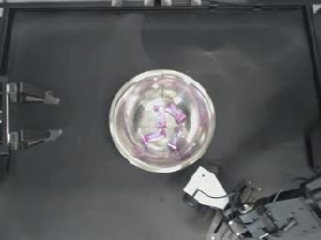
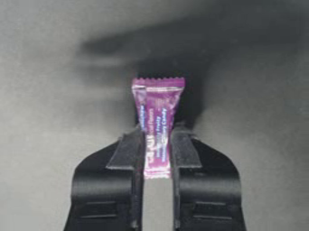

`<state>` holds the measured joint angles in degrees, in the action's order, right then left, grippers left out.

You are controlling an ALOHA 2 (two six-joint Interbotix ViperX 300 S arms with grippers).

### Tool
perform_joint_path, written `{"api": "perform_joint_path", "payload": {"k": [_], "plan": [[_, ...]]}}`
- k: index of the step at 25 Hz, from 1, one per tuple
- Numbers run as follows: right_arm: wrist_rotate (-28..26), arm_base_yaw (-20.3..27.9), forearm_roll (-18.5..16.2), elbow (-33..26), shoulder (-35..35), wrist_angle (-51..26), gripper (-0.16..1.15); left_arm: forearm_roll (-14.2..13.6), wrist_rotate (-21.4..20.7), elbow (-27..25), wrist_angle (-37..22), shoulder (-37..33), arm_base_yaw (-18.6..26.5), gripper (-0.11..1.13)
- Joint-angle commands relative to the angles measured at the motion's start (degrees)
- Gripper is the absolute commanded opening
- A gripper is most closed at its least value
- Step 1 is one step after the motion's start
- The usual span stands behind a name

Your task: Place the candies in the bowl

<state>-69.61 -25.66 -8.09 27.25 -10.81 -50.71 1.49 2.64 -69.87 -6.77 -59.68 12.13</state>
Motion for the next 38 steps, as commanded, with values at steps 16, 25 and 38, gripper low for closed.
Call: {"api": "perform_joint_path", "payload": {"k": [16,25,38], "plan": [[1.14,6.15,-9.93,-1.23,15.03,-1.67,0.38,0.09,0.18,1.32,0.44,0.70,0.00,1.01],[9.05,13.89,-12.22,-2.72,17.05,-0.97,0.38,0.09,0.18,1.23,0.44,0.70,0.00,1.01],[20.83,27.86,-12.92,-3.43,13.54,8.79,0.38,0.09,0.18,0.88,0.44,0.70,0.09,1.01]]}}
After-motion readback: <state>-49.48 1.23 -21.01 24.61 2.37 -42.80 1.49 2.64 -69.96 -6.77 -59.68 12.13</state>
